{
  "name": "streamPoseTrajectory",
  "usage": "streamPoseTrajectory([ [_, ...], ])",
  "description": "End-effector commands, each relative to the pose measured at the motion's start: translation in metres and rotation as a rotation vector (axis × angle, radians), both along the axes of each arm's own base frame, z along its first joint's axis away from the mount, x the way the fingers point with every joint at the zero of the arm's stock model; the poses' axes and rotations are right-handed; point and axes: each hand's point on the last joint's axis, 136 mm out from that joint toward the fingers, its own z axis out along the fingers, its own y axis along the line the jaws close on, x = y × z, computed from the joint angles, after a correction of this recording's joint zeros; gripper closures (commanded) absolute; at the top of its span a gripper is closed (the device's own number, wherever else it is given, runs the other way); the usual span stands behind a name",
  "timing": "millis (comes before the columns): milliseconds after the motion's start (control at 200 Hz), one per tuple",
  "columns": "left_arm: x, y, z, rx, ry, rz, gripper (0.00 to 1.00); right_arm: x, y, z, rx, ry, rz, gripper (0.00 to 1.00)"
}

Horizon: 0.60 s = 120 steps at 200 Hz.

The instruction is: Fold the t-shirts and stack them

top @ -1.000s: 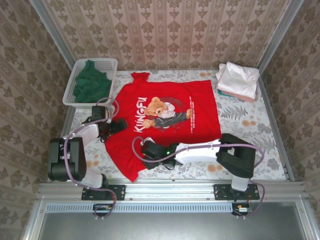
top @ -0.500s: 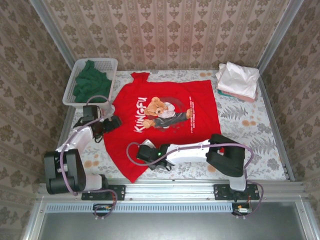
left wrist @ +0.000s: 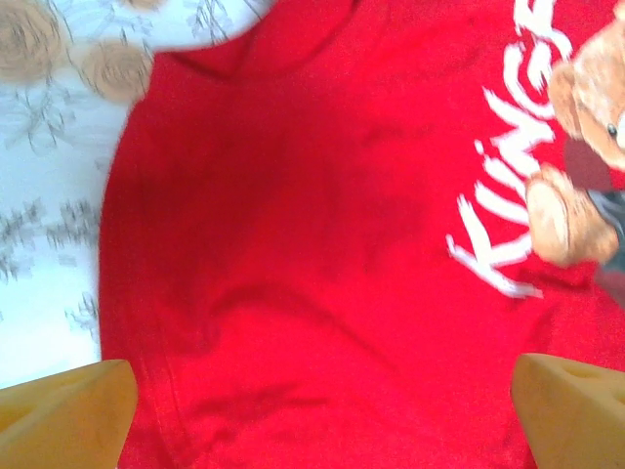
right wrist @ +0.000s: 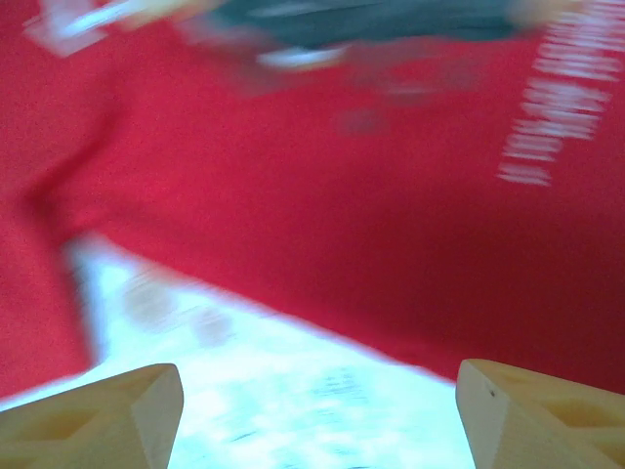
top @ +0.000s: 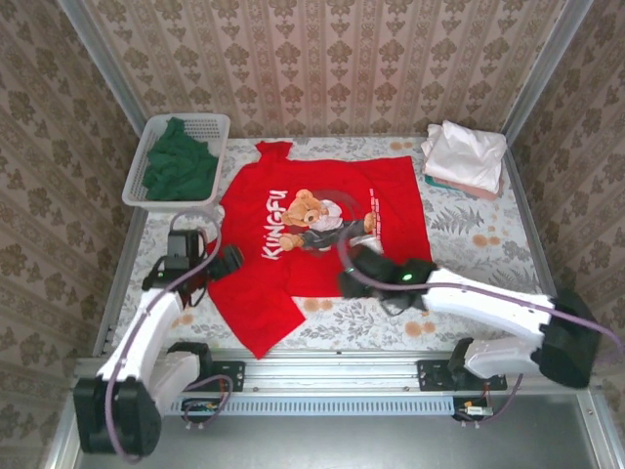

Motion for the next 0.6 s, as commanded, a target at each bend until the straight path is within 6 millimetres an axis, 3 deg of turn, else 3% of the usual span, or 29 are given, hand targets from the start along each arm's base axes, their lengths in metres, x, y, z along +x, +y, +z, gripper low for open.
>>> streamPoseTrajectory([
  [0,-0.026,0.009,-0.009,0.068,0.058,0.085,0.00,-0.014,-0.092,-0.031,-0.045,0.090,-0.326,0.25],
  [110,-0.044,0.003,-0.016,0.112,0.117,0.077,0.02,-0.011,-0.136,-0.038,0.024,0.106,-0.492,0.25],
  [245,-0.067,-0.012,-0.025,0.149,0.175,0.044,0.08,-0.006,-0.166,-0.058,0.079,0.177,-0.618,0.22],
  [440,-0.108,-0.040,-0.026,0.225,0.268,-0.052,0.16,0.001,-0.163,-0.078,0.120,0.266,-0.616,0.26],
  [595,-0.149,-0.041,-0.027,0.369,0.370,-0.101,0.19,-0.002,-0.164,-0.089,0.115,0.297,-0.613,0.29],
])
